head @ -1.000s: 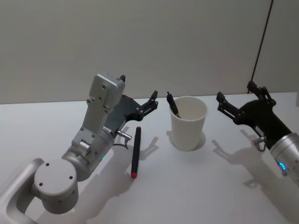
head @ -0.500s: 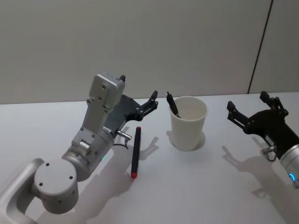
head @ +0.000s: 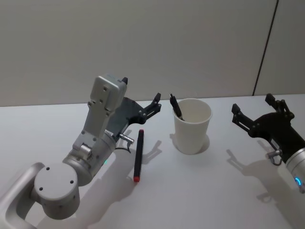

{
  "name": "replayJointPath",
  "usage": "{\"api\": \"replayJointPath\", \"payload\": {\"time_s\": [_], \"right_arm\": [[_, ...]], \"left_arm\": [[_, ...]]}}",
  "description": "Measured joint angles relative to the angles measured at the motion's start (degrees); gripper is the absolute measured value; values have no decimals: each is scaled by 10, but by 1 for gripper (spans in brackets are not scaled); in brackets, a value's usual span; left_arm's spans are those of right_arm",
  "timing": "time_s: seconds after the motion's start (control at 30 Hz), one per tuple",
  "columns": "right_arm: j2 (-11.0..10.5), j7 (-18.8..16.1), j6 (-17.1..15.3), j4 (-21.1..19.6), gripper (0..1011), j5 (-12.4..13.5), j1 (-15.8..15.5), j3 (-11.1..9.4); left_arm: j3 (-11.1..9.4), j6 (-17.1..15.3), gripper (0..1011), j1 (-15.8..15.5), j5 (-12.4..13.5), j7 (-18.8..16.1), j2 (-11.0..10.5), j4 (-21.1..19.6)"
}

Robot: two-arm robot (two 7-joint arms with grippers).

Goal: Place the pen into the pen holder.

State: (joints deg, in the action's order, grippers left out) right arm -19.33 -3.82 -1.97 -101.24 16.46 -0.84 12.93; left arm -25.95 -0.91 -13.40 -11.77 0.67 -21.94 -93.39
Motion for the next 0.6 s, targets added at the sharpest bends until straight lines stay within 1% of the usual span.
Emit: {"api": "replayJointPath", "payload": {"time_s": [0.23,0.6], "right_arm": [[0,0,0,0,1001,0,0,0],[0,0,0,0,1001,0,0,0]], "left_arm": [[2,-11,1001,10,-15,-2,-7,-17],[5,-43,1001,43,-40,-26,-27,-65]]}}
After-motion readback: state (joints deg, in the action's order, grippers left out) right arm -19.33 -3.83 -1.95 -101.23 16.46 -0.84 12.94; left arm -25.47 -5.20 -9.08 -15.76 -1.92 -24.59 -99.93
